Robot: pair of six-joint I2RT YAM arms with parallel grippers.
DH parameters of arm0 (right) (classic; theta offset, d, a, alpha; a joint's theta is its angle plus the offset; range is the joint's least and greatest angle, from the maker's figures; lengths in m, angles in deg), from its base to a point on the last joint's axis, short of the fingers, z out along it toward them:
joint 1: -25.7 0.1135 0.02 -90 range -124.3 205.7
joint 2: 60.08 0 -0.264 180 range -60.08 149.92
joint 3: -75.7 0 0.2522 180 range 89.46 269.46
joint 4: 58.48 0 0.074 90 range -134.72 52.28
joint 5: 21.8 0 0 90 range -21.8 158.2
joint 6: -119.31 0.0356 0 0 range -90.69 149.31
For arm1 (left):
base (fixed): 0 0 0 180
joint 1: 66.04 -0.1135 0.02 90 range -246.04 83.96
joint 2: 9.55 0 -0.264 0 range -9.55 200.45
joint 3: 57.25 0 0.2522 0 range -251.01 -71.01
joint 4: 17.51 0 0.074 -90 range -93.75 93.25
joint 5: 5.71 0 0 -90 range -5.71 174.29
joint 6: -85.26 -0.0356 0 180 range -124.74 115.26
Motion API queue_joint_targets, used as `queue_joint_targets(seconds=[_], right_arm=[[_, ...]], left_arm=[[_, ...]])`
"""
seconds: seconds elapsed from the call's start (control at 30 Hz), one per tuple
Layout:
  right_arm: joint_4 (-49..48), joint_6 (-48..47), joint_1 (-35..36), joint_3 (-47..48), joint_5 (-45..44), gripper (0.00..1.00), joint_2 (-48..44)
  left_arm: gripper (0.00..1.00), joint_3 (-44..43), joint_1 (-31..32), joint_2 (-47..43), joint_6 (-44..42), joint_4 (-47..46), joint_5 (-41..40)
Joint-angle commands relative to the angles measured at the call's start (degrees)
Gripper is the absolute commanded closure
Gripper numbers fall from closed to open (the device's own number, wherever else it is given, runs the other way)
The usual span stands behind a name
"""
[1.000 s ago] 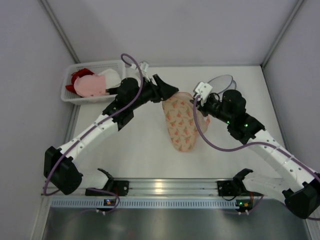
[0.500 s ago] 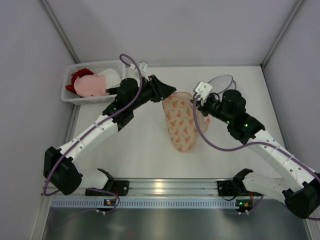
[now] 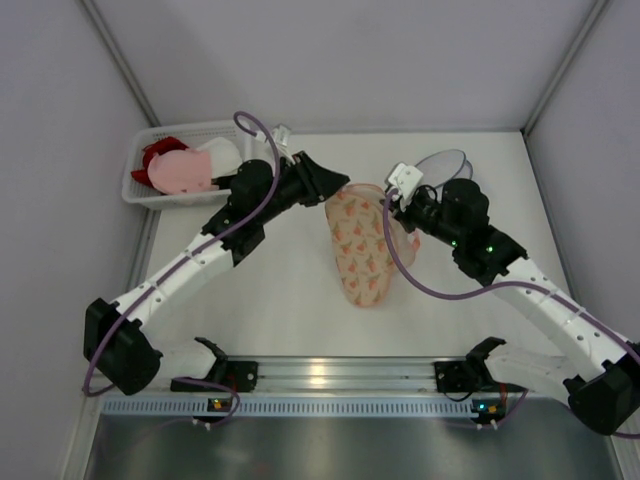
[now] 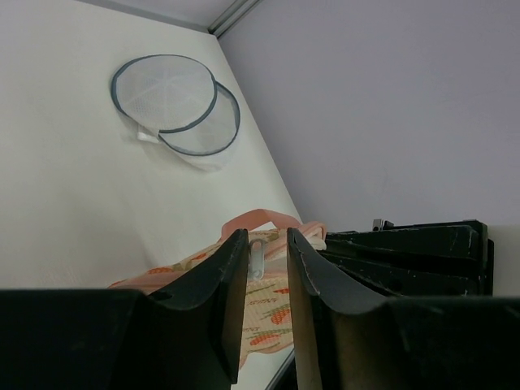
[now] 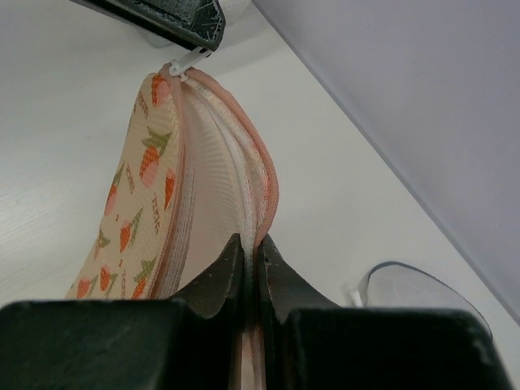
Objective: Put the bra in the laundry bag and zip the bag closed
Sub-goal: Unzip the zipper on the laundry bag.
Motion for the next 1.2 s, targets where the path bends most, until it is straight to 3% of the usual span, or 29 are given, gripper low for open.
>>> queue_joint_targets(seconds=[0.0,0.27,0.67,0.8,0.93,1.03,1.17], right_arm=[[-2.98,0.44,0.74,0.83,-0.28,1.00,-0.29],[-2.80,0.43,0.74,1.09,-0.63,1.00,0.32],[-2.19,0.35,0.75,1.53,-0.28,1.00,0.24],[-1.92,0.26,0.83,1.62,-0.19,1.00,-0.03],[-1.84,0.17,0.83,1.62,-0.28,1.00,0.15],[-2.01,0.00,0.74,1.62,-0.72,1.00,0.41],[-2.19,-0.01,0.74,1.62,-0.63,1.00,0.59]], left_arm=[[0.68,0.27,0.61,0.09,-0.30,-4.16,-0.39],[0.62,0.45,0.70,-0.08,-2.85,-4.60,0.93],[0.69,-0.25,0.79,2.64,-4.17,-4.60,1.64],[0.60,-0.34,0.79,3.26,-4.70,-4.60,0.67],[0.57,-0.78,0.79,3.61,-5.05,-4.60,1.54],[0.59,-1.05,0.79,3.70,-5.93,-4.51,2.77],[0.70,-1.14,0.88,3.34,-7.24,-4.60,2.69]])
